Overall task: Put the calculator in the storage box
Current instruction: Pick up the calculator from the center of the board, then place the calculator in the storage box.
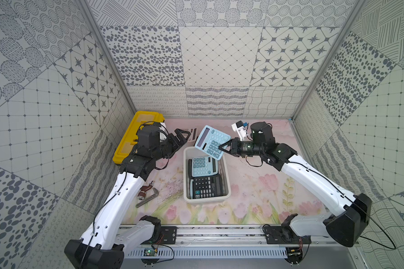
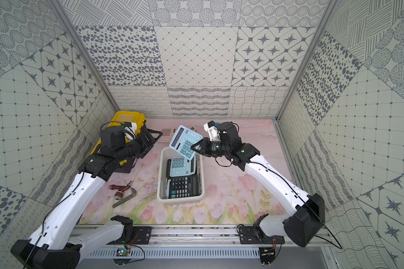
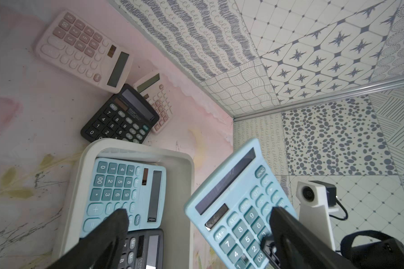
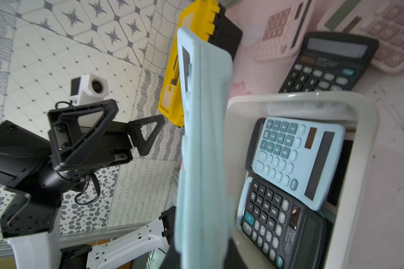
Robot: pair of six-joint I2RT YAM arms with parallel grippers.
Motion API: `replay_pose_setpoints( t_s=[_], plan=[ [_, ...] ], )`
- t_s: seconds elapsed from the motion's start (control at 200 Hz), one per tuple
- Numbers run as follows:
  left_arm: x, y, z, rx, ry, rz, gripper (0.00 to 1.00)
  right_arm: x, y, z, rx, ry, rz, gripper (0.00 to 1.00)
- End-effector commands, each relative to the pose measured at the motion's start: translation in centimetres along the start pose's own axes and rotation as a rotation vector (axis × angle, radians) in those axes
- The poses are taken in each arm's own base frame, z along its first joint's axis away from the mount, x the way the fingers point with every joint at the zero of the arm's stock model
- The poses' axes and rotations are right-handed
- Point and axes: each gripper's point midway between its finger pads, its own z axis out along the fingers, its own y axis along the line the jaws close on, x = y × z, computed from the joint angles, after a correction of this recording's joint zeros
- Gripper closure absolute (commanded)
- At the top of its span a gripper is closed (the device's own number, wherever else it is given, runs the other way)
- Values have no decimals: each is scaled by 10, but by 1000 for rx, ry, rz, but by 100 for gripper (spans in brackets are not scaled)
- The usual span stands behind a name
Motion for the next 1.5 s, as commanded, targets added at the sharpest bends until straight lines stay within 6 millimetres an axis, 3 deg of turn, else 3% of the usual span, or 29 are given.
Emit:
replay_pose_setpoints(
  t_s=[0.0,0.27,0.725,1.176,1.496],
  plan=[
    [33,25,-8,-44,170,50,0,19,-2,4,8,145,-4,100],
    [35,43,-2,-78,169,25,0,26,-22,34,105,273,6,100],
    [34,55,-2,-112,156,37,0,42,-46,88,193,449,-15,100],
    [37,63,1,-119,171,27,0,39,-70,120,239,503,-4,100],
    [39,66,3,-120,177,20,0,34,-92,124,346,500,-23,84]
  ],
)
